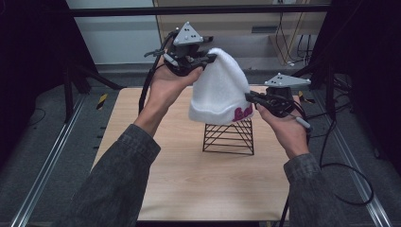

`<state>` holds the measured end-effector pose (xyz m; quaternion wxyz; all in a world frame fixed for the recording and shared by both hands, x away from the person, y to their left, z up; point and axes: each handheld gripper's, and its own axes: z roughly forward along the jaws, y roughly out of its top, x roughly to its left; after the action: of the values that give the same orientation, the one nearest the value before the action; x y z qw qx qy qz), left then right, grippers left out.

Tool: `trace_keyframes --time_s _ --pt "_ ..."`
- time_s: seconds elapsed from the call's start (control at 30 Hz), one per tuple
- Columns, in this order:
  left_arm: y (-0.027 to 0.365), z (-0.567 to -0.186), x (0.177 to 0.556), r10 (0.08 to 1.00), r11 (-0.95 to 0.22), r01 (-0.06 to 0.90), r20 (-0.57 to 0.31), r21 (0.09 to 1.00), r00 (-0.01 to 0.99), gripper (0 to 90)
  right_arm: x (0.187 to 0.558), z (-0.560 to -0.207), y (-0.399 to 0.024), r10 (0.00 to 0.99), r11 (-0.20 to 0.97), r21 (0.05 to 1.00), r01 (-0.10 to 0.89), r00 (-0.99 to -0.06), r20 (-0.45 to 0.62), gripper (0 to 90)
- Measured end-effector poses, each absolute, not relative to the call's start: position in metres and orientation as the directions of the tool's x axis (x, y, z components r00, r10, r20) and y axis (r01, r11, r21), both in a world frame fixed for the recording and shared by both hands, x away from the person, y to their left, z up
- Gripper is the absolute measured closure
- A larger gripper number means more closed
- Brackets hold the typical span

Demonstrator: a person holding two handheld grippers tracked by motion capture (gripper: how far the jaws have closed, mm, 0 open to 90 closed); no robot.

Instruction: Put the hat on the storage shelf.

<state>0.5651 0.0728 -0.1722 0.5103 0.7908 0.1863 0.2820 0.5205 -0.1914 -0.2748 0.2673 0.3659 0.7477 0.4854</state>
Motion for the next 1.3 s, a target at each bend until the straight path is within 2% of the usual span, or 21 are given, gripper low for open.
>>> trace_keyframes --time_s 0.4,1.3 --pt "0.063 -0.193 0.583 0.591 -0.401 0.053 0.214 0.914 0.778 81.6 0.53 -0.289 -0.189 0.819 0.301 0.9 0.316 -0.569 -0.074 85.2" --pt "0.041 -0.227 0.582 0.518 -0.491 0.061 0.235 0.869 0.823 81.4 0.522 -0.332 -0.213 0.838 0.298 0.871 0.39 -0.544 -0.043 85.8"
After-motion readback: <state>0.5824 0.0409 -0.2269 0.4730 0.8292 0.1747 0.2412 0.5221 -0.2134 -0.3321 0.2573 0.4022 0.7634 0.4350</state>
